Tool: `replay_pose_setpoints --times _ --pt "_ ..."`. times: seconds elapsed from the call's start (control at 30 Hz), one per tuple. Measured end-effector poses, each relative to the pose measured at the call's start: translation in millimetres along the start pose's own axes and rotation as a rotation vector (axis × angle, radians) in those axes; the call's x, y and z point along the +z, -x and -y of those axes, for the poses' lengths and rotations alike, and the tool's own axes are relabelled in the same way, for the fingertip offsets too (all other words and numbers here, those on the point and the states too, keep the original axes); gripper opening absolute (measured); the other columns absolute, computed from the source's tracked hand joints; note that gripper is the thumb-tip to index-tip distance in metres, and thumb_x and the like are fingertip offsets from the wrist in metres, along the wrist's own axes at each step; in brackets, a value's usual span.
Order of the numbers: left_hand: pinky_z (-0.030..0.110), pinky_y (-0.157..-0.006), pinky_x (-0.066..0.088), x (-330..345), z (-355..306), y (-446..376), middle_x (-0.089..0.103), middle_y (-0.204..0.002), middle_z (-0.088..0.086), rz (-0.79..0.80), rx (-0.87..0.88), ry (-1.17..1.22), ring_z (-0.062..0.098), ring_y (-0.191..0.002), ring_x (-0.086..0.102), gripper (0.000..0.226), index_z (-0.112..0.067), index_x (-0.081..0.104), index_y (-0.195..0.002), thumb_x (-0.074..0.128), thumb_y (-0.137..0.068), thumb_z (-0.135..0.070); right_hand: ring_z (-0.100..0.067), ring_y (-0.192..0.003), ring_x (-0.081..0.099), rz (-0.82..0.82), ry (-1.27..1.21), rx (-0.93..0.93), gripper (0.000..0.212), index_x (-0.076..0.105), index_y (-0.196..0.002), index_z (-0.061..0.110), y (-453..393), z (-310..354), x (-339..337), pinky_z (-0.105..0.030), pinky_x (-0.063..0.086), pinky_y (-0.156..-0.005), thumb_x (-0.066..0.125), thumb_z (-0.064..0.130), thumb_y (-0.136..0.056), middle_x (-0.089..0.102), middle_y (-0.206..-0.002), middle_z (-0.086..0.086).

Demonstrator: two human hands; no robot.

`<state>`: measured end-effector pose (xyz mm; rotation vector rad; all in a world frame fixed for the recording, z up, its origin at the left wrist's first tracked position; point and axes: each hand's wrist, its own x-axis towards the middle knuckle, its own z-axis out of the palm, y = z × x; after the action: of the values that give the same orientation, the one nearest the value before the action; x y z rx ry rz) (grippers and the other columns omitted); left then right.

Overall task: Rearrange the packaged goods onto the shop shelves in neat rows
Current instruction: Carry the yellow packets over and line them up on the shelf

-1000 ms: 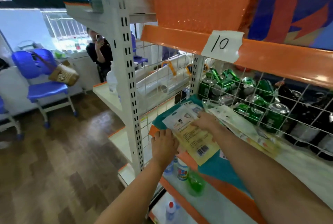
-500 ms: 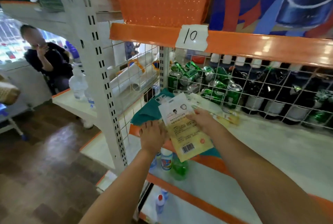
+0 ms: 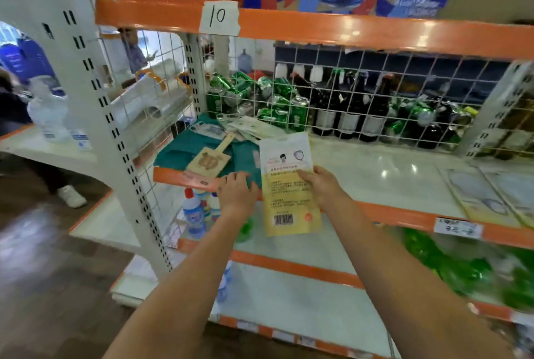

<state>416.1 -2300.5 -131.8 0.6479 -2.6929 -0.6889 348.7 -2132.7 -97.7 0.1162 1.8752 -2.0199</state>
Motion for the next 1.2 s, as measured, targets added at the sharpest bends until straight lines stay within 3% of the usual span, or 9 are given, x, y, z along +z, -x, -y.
replay_pose_setpoints --times 0.2,0.33,0.47,0.57,0.7,0.77,0.93,1.07,1.2 --pt "0.036 -0.102 0.027 23 -32 71 0.055 -0.128 0.017 0.031 0.080 0.018 0.032 -0.121 0.045 0.036 -0.004 0.057 -0.122 0.043 -0.097 -0.025 -0.031 -0.107 0.063 -0.055 -0.092 0.060 0.054 0.046 -0.133 0.003 45 -37 -58 -0.051 0.048 -0.097 0.068 0.008 -0.084 0.063 -0.120 -0.017" --pt "0.036 -0.097 0.036 32 -43 122 0.055 -0.131 0.016 0.142 0.071 0.064 0.032 -0.117 0.052 0.042 -0.004 0.058 -0.125 0.030 -0.098 -0.020 -0.024 -0.084 0.063 -0.080 -0.167 0.094 0.031 0.053 -0.118 0.003 87 -64 -85 -0.045 0.050 -0.088 0.061 0.003 -0.088 0.066 -0.097 -0.011" --pt "0.030 -0.083 0.040 46 -40 165 0.062 -0.114 0.004 0.469 -0.249 0.551 0.023 -0.102 0.056 0.034 -0.012 0.060 -0.115 0.039 -0.098 -0.032 -0.025 -0.082 0.064 -0.125 -0.187 0.119 0.038 0.052 -0.124 -0.002 119 -98 -104 -0.043 0.054 -0.079 0.061 0.000 -0.087 0.066 -0.097 -0.013" --pt "0.034 -0.087 0.041 49 -40 194 0.065 -0.112 0.002 0.652 -0.504 0.801 0.020 -0.104 0.058 0.038 -0.017 0.060 -0.114 0.039 -0.098 -0.044 -0.024 -0.084 0.065 -0.161 -0.195 0.174 0.044 0.050 -0.129 0.001 139 -118 -113 -0.042 0.055 -0.078 0.063 0.002 -0.087 0.066 -0.108 -0.015" --pt "0.030 -0.070 0.047 52 -36 219 0.069 -0.099 0.001 0.777 -0.578 0.922 0.015 -0.089 0.062 0.035 -0.019 0.063 -0.102 0.045 -0.095 -0.049 -0.029 -0.089 0.066 -0.203 -0.184 0.201 0.048 0.048 -0.131 0.004 154 -132 -121 -0.047 0.055 -0.082 0.065 0.006 -0.086 0.066 -0.113 -0.017" --pt "0.033 -0.071 0.051 53 -36 225 0.070 -0.102 0.002 0.816 -0.595 0.969 0.017 -0.091 0.064 0.033 -0.018 0.062 -0.108 0.050 -0.095 -0.045 -0.029 -0.090 0.067 -0.211 -0.210 0.191 0.044 0.050 -0.128 0.005 156 -132 -122 -0.047 0.055 -0.082 0.065 0.006 -0.086 0.068 -0.108 -0.014" --pt "0.044 -0.089 0.053 53 -35 226 0.067 -0.116 0.012 0.860 -0.612 1.110 0.027 -0.102 0.065 0.032 -0.010 0.058 -0.121 0.058 -0.093 -0.027 -0.021 -0.080 0.066 -0.220 -0.254 0.137 0.009 0.058 -0.091 0.015 162 -120 -113 -0.037 0.055 -0.067 0.059 0.006 -0.091 0.068 -0.090 -0.005" --pt "0.037 -0.075 0.057 43 -32 227 0.068 -0.099 0.010 0.850 -0.548 1.159 0.023 -0.088 0.066 0.019 -0.005 0.060 -0.110 0.057 -0.093 -0.013 -0.025 -0.087 0.066 -0.216 -0.280 0.132 0.008 0.058 -0.094 0.014 162 -122 -103 -0.043 0.056 -0.076 0.059 0.007 -0.091 0.069 -0.095 -0.007" --pt "0.038 -0.079 0.054 41 -23 228 0.067 -0.102 0.012 0.777 -0.506 1.089 0.023 -0.087 0.065 0.025 0.000 0.060 -0.115 0.059 -0.091 -0.008 -0.023 -0.084 0.065 -0.230 -0.270 0.162 0.016 0.056 -0.109 0.008 164 -127 -95 -0.043 0.055 -0.075 0.057 0.007 -0.092 0.067 -0.098 -0.009"
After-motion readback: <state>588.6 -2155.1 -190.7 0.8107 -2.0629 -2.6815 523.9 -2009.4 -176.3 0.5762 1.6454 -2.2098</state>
